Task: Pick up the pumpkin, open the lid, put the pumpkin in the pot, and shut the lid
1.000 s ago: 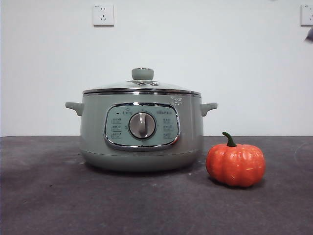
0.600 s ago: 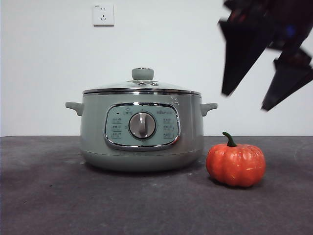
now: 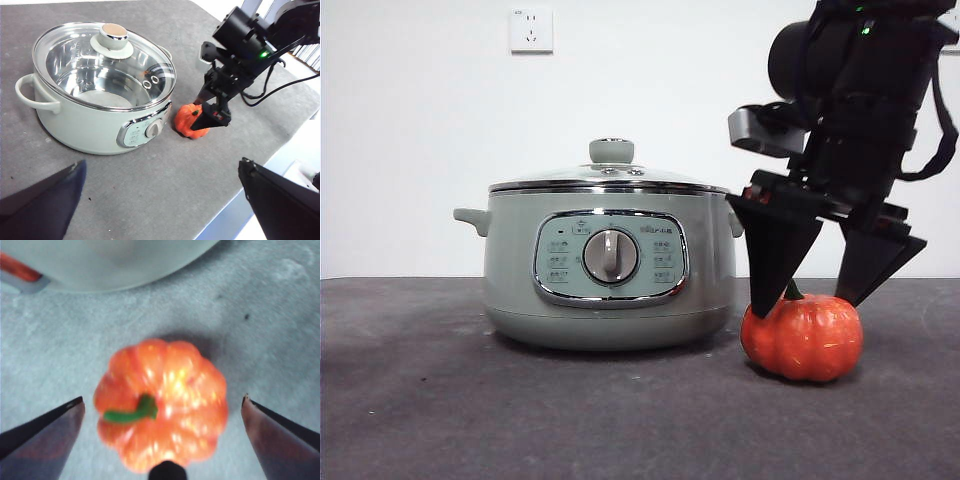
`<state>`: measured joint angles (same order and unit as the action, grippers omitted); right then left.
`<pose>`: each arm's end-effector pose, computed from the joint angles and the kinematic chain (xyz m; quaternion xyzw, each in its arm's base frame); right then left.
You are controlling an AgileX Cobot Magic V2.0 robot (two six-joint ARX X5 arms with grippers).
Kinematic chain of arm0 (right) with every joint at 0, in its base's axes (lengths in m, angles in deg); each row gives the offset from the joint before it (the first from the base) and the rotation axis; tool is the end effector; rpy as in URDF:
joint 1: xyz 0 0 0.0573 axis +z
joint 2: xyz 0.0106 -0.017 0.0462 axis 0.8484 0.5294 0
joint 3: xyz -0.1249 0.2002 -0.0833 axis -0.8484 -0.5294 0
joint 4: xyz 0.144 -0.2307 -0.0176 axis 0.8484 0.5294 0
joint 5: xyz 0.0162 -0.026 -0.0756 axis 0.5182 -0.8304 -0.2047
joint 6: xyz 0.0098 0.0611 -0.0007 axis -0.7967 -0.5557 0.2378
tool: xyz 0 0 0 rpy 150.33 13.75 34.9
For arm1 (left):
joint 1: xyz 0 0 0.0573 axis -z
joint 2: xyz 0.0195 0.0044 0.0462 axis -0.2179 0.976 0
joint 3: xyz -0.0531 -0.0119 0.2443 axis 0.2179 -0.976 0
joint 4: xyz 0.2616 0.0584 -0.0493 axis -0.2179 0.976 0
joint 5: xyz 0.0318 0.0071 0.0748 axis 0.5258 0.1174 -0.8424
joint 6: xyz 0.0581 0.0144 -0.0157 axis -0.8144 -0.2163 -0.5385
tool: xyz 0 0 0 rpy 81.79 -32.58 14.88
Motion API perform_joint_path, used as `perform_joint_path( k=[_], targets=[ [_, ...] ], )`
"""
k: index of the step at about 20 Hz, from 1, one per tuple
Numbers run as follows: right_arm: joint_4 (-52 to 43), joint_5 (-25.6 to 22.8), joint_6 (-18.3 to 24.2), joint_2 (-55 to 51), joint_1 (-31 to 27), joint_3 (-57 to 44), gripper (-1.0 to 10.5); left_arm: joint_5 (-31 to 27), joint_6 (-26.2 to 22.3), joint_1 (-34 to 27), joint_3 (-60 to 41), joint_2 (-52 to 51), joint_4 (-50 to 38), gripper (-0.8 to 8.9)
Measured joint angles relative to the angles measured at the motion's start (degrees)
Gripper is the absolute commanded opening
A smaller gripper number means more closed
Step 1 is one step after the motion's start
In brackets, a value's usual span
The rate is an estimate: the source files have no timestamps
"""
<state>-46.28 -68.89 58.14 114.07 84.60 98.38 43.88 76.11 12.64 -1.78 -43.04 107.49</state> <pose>0.2950 0.1532 0.1589 -0.1660 0.5513 0.2841 0.7667 0.1298 -0.0282 0.3298 -0.0493 0.2490 -0.3588 0.8982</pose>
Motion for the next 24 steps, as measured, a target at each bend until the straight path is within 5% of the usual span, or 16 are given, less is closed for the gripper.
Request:
perform_joint_path(
  k=[4, 8, 14, 20, 24],
  targets=[
    [-1.2, 0.0, 0.1, 2.2, 0.2, 0.0, 7.1, 0.0, 0.0, 0.0, 0.0, 0.0, 0.0, 7.51],
    [-1.2, -1.2, 0.1, 3.1, 0.5, 0.0, 5.8, 0.0, 0.0, 0.0, 0.0, 0.0, 0.0, 7.51],
    [-1.2, -1.2, -0.3, 3.1, 0.5, 0.0, -0.2, 0.0, 0.0, 0.0, 0.0, 0.0, 0.0, 7.51],
    [0.3, -1.2, -1.9, 2.4, 0.4, 0.0, -0.1, -1.9, 0.0, 0.0, 0.0, 0.0, -0.5, 7.51],
    [1.1, -1.2, -3.7, -7.3, 0.4, 0.0, -0.1, -2.0, 0.7, 0.3, 0.0, 2.6, -6.0, 7.51]
  ],
)
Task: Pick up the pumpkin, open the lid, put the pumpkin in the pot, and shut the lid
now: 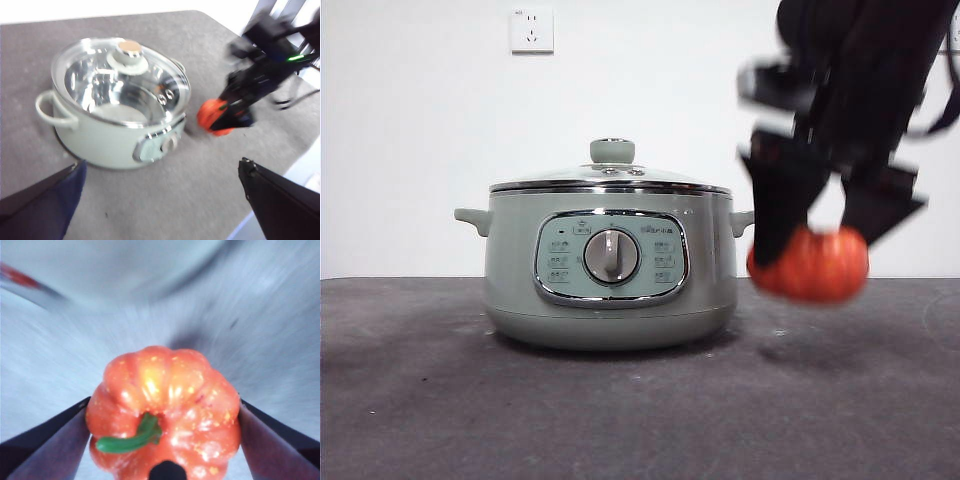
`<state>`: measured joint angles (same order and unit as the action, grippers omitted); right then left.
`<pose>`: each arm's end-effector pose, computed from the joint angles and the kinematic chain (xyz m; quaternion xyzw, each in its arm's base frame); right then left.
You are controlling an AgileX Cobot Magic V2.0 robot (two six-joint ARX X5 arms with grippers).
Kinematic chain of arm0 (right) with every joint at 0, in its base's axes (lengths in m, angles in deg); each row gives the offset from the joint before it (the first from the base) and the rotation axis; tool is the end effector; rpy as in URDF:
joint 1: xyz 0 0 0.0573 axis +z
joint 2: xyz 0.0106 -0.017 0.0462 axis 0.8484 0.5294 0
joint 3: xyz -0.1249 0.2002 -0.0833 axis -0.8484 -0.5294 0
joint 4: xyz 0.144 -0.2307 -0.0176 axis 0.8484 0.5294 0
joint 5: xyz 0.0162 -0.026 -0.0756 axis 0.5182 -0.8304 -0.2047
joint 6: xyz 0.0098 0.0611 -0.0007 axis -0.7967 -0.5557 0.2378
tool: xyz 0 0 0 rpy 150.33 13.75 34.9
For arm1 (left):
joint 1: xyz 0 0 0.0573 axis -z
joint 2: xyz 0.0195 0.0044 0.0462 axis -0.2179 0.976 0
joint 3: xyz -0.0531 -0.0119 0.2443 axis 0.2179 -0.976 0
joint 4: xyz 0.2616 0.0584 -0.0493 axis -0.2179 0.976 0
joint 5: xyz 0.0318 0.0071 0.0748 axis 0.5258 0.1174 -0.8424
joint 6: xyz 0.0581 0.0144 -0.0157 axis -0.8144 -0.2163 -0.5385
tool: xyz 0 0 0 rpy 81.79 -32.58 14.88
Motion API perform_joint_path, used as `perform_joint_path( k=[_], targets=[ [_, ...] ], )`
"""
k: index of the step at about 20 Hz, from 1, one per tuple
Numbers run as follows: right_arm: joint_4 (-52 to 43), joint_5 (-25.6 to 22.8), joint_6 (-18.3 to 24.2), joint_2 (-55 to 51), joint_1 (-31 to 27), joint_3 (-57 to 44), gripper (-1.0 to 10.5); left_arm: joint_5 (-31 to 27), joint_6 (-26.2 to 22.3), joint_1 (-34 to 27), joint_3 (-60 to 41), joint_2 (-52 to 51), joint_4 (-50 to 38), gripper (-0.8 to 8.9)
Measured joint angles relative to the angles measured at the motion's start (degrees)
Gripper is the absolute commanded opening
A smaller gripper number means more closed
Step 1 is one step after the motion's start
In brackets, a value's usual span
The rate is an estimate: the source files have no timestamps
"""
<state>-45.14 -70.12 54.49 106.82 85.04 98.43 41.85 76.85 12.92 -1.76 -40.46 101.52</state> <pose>0.2842 0.1496 0.1971 -0.1433 0.5147 0.2670 0.8020 0.1463 -0.0278 0.3329 -0.0393 0.2270 -0.3450 0.9099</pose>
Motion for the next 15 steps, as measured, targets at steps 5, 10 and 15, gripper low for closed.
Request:
perform_joint_path(
  k=[5, 10, 15],
  targets=[
    [0.2, 0.0, -1.3, -14.6, 0.0, 0.0, -0.1, -2.9, 2.2, 4.4, 0.9, 7.4, -8.9, 7.51],
    [0.3, 0.0, -2.7, -26.0, 0.0, 0.0, -0.1, -7.1, 2.8, 10.9, 8.0, 20.2, -18.1, 7.51],
    [0.4, 0.0, -3.3, -31.1, 0.0, 0.0, -0.1, -12.5, 2.8, 16.5, 18.9, 35.9, -21.8, 7.51]
  ],
)
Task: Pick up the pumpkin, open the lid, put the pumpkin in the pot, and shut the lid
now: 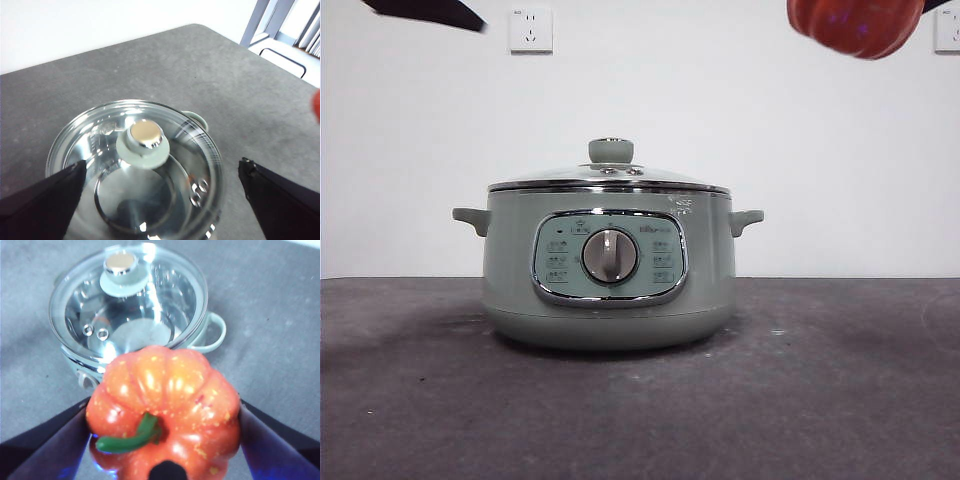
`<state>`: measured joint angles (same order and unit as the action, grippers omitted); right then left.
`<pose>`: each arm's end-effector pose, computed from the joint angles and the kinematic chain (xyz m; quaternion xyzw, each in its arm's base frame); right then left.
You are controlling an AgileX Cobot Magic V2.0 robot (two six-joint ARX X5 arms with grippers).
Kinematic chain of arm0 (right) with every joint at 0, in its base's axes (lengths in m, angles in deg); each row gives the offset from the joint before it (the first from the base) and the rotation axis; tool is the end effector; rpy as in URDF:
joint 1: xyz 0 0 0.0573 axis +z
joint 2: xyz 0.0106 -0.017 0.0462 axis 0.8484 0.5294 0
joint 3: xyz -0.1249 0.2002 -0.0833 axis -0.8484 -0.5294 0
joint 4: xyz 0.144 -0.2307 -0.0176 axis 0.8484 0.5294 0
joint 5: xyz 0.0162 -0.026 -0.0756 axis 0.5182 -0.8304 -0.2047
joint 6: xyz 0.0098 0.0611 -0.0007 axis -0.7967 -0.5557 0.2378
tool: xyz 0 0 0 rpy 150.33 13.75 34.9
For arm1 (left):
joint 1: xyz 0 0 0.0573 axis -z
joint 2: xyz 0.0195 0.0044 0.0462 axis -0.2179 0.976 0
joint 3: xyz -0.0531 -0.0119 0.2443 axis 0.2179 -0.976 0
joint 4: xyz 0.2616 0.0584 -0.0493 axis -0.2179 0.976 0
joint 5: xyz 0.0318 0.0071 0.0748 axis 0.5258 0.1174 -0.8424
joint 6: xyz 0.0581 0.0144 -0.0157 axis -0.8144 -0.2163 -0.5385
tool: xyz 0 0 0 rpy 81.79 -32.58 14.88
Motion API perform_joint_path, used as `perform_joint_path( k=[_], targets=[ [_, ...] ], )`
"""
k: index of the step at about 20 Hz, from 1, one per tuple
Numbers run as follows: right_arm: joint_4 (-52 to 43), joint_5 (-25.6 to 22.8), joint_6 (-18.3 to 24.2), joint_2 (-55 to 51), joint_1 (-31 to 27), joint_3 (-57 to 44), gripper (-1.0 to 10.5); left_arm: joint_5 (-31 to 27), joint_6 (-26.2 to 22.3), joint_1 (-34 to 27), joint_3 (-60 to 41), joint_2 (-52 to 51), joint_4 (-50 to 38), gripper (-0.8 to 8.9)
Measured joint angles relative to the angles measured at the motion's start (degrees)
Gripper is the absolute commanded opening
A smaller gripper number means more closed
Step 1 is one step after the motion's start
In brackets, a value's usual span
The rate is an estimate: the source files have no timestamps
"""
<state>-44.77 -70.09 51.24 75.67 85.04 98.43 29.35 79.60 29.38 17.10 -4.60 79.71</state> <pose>0.2020 0.1077 0.3388 -0.0787 0.2824 0.2779 0.9148 0.2895 -0.1076 0.3509 0.0067 0.2079 -0.3735 0.9040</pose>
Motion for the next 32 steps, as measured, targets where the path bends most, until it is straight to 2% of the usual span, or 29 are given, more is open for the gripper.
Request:
perform_joint_path(
  k=[5, 10, 21, 27, 31, 32],
  targets=[
    [0.0, 0.0, -0.3, -0.9, 0.0, 0.0, -0.1, -3.6, -0.6, 4.4, 7.3, 12.8, -4.4, 7.51],
    [0.0, 0.0, -0.5, -0.9, 0.0, 0.0, -0.1, -7.2, -0.7, 6.4, 7.8, 21.1, -10.0, 7.51],
    [0.0, 0.0, -0.5, -0.9, 0.0, 0.0, -0.1, -12.2, -1.7, 10.3, 7.8, 26.8, -11.6, 7.36],
    [0.0, -0.1, -0.5, -0.9, 0.0, 0.0, -0.1, -12.3, -2.1, 10.6, 7.8, 26.8, -11.1, 2.5],
    [0.0, -0.1, -0.5, -0.9, 0.0, 0.0, -0.1, -13.1, -2.4, 10.5, 8.0, 26.8, -11.1, 0.89],
    [0.0, -0.1, -0.5, -0.9, 0.0, 0.0, -0.1, -13.0, -2.4, 10.6, 8.0, 26.8, -11.0, 0.76]
  ],
)
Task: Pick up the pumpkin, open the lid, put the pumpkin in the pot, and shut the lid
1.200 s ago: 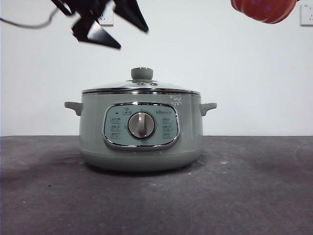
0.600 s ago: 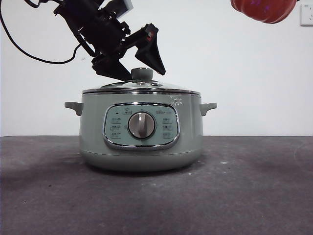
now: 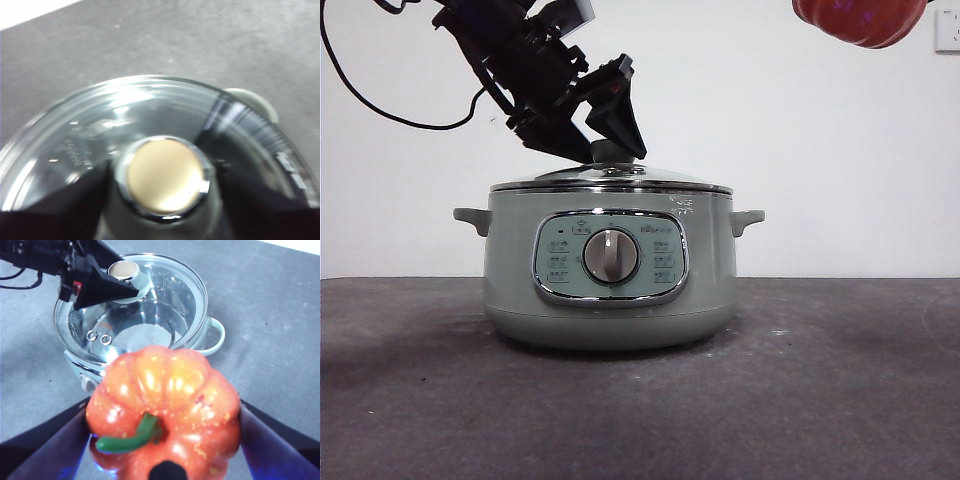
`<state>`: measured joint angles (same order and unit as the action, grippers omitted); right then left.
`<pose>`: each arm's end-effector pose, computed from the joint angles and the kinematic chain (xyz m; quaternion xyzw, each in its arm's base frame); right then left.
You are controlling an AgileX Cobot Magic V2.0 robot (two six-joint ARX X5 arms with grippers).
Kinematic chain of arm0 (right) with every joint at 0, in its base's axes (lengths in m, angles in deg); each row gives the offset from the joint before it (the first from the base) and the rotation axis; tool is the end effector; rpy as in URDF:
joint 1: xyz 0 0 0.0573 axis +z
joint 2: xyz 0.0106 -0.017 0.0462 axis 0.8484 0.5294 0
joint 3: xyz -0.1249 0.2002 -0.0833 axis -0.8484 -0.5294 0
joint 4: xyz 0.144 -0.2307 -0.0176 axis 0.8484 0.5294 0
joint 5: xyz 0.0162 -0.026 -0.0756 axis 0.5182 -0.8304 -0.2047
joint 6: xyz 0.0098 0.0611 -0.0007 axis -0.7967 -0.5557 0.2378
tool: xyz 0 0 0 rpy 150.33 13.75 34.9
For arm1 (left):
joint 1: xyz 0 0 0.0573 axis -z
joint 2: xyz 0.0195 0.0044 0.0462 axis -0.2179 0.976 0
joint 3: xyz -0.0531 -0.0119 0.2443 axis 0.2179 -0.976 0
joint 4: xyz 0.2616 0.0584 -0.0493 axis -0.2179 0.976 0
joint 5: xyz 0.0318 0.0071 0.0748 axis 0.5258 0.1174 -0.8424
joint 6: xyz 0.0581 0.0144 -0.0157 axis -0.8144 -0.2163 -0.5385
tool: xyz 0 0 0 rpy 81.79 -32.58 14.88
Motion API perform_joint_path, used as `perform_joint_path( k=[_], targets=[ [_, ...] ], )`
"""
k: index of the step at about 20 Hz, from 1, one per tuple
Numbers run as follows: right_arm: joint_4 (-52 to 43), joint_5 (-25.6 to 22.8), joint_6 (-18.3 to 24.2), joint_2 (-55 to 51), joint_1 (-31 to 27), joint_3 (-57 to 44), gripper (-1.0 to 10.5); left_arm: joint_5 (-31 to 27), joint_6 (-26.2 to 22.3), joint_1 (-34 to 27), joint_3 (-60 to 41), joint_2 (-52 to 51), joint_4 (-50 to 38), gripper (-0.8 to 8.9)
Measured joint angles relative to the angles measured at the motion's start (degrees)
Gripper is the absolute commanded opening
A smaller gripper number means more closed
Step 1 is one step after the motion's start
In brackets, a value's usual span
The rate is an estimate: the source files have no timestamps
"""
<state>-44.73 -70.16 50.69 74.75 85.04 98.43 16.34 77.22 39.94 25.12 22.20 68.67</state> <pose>0.1986 0.1059 0.3421 -0.0732 0.2765 0.2765 0.9175 0.3708 -0.2036 0.2554 0.0775 0.2658 -0.3556 0.8927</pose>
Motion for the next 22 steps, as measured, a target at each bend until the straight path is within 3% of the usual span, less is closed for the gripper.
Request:
perform_joint_path(
  k=[3, 13, 22],
  targets=[
    [0.0, 0.0, 0.0, 0.0, 0.0, 0.0, -0.1, -0.4, -0.3, 0.0, 0.0, 0.0, 0.0, -0.12],
    [0.0, 0.0, 0.0, 0.0, 0.0, 0.0, -0.1, -0.5, -0.4, -0.2, 0.0, -0.6, 0.4, -0.09],
    [-3.0, 0.0, 0.0, 0.9, 0.0, 0.0, -0.1, 0.0, -0.4, -2.2, 7.1, -5.8, 9.9, -0.08]
  ],
)
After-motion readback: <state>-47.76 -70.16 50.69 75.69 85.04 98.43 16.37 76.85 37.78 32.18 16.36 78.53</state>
